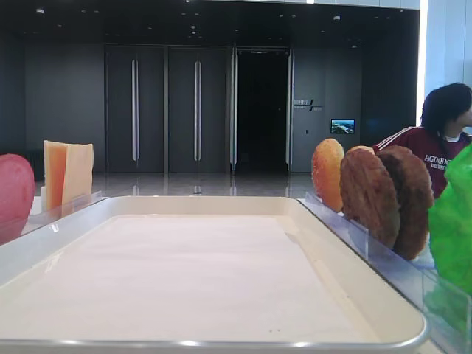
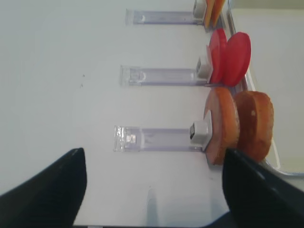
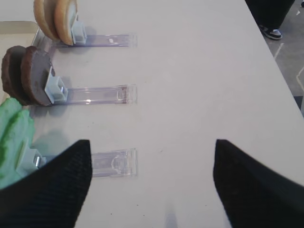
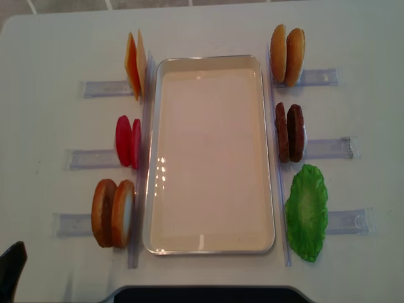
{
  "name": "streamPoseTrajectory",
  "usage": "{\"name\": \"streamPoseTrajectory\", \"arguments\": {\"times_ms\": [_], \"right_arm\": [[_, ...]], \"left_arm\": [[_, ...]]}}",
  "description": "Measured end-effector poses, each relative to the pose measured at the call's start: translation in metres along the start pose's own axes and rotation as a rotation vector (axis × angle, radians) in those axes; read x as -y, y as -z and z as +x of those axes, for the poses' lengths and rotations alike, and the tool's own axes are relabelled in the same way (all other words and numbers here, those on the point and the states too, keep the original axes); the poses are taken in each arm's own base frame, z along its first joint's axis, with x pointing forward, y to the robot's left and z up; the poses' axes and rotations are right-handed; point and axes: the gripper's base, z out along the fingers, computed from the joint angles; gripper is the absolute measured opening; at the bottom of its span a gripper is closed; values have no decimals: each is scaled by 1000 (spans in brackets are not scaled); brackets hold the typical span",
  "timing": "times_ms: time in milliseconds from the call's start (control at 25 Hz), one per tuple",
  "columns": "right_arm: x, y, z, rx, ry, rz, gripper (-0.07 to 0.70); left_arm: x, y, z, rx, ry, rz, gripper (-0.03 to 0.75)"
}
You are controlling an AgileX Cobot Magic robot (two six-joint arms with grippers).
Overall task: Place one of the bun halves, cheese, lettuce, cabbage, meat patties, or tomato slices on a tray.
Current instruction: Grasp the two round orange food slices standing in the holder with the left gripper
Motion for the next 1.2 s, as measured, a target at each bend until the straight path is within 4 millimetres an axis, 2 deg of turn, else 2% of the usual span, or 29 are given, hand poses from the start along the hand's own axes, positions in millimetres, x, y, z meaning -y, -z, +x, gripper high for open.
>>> {"name": "streamPoseTrajectory", "arguments": {"times_ms": [240, 440, 880, 1040, 1200], "right_arm": [[0, 0, 0, 0, 0, 0, 534], [0, 0, 0, 0, 0, 0, 534], [0, 0, 0, 0, 0, 0, 534], [0, 0, 0, 0, 0, 0, 534], [0, 0, 0, 0, 0, 0, 534]], "left_arm": [[-1, -2, -33, -146, 56, 1, 692], [-2, -14, -59, -238, 101, -6, 692], [-5, -80, -97, -556, 135, -26, 692], [-6, -107, -108, -648, 152, -35, 692], [-7, -125, -120, -690, 156, -39, 692]]}}
